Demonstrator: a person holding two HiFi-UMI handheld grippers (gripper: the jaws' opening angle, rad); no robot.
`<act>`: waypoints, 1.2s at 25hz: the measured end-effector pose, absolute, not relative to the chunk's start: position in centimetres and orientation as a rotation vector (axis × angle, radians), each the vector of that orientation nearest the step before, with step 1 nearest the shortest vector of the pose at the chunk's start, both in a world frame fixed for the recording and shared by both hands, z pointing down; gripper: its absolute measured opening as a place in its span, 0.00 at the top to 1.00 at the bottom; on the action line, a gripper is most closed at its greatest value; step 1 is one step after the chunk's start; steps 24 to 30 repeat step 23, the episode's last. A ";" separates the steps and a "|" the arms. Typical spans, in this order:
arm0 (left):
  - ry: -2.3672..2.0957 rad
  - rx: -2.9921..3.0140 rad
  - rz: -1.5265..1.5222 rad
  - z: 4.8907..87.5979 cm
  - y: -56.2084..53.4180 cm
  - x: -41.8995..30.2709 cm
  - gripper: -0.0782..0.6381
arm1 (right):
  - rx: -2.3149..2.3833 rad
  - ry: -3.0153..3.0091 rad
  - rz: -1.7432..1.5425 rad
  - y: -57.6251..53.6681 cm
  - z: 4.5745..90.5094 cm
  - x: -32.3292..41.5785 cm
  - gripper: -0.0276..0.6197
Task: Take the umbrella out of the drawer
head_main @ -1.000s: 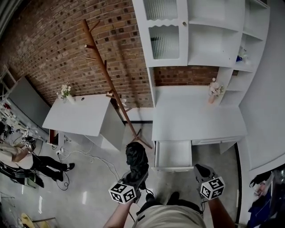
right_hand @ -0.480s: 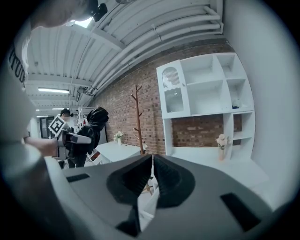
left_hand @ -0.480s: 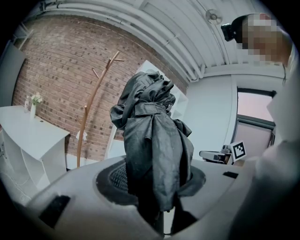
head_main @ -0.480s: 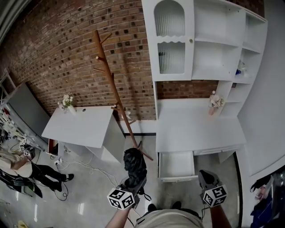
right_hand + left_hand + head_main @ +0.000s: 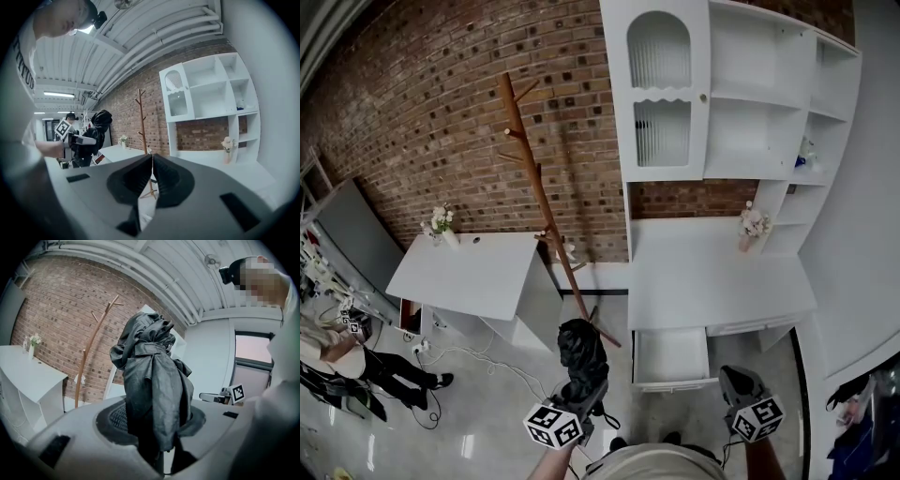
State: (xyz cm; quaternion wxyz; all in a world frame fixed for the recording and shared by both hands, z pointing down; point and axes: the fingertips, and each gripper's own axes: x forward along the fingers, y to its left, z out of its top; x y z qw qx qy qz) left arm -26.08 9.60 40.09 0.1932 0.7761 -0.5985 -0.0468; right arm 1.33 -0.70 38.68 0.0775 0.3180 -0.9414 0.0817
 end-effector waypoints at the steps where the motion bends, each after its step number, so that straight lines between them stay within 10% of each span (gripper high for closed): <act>1: -1.680 2.179 -0.131 40.1 9.6 -26.0 0.62 | 0.953 -2.825 0.244 -0.7 38.5 1.3 0.91; 30: -1.697 2.191 -0.160 39.8 8.3 -25.8 0.62 | 0.964 -2.834 0.242 -2.4 38.1 1.9 0.91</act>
